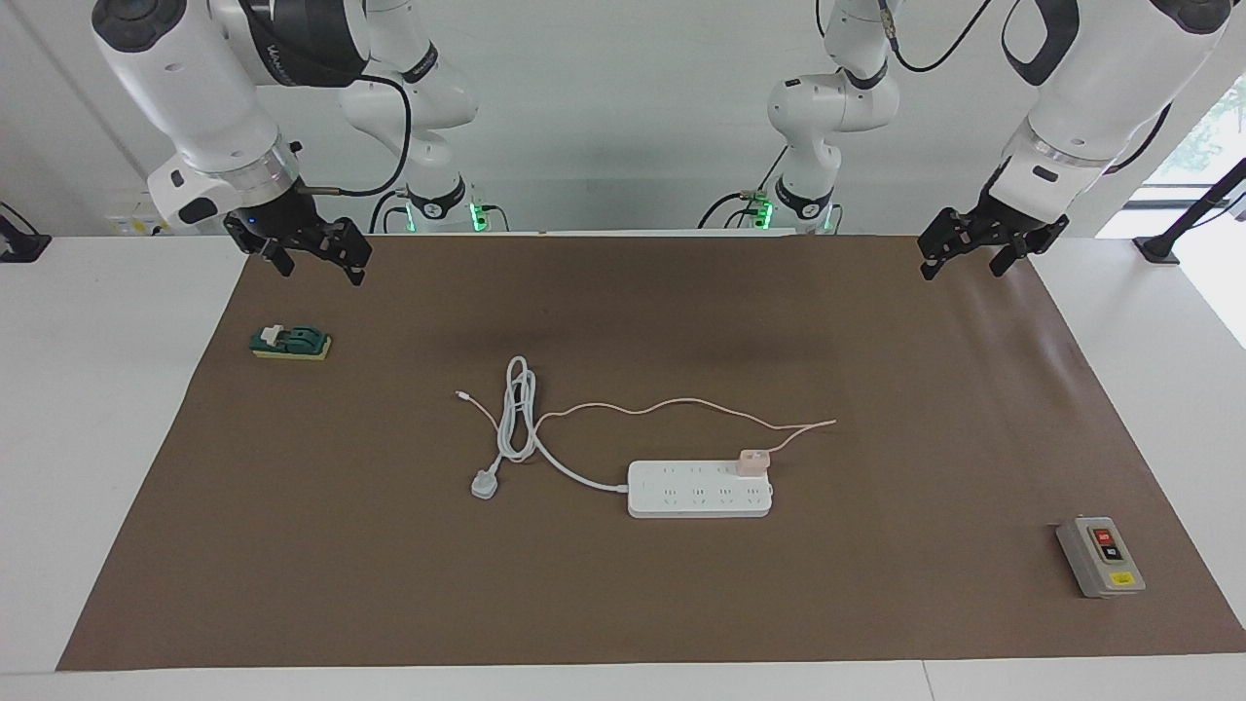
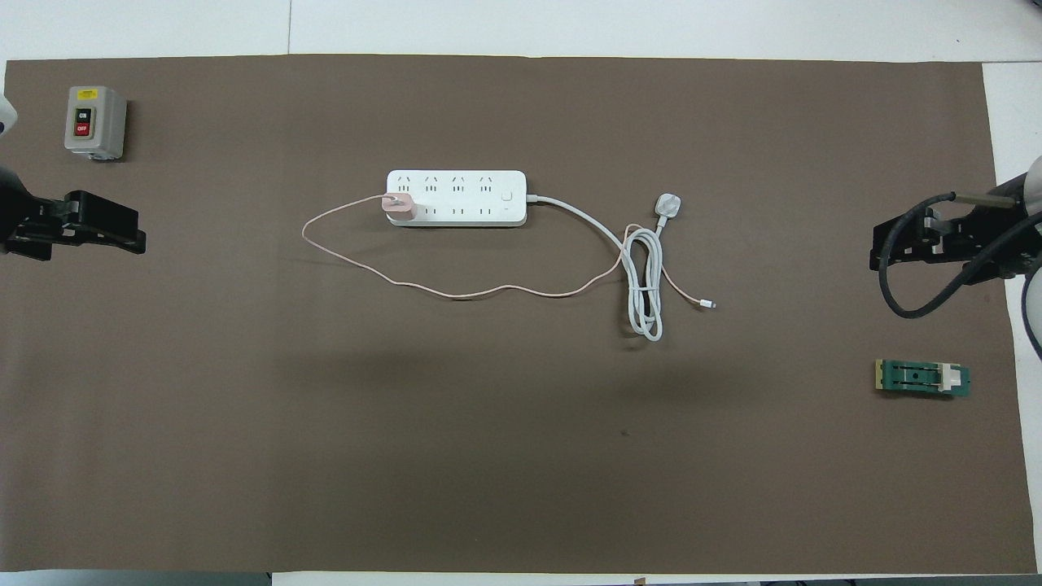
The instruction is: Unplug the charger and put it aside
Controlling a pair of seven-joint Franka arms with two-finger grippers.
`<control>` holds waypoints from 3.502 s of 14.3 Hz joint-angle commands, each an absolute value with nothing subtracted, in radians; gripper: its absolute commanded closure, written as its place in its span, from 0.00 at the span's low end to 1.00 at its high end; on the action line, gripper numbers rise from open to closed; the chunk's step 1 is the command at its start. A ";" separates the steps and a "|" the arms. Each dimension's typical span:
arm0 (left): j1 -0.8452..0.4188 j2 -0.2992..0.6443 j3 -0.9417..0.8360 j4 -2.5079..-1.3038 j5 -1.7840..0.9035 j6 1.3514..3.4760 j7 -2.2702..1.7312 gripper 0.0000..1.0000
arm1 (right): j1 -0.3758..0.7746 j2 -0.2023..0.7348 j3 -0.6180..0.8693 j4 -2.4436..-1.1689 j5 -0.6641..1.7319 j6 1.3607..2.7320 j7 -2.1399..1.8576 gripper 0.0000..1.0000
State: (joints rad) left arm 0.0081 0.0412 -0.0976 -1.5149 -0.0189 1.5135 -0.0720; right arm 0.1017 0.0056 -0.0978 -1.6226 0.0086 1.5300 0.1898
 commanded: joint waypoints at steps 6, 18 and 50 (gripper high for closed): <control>0.015 0.029 -0.101 -1.532 -0.006 1.531 -0.058 0.00 | 0.097 -0.008 -0.097 -1.641 0.018 1.522 0.115 0.00; 0.014 0.029 -0.104 -1.532 -0.006 1.531 -0.066 0.00 | 0.129 -0.012 -0.095 -1.646 0.099 1.551 0.281 0.00; 0.015 0.152 -0.238 -1.509 0.027 1.700 -1.356 0.00 | 0.328 0.448 -0.100 -1.595 0.615 2.062 1.534 0.00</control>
State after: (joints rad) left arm 0.0095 0.1244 -0.2106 -1.5143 -0.0129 1.6862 -1.2587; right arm 0.3127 0.4500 -0.0964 -1.5833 0.6103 2.0285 1.4992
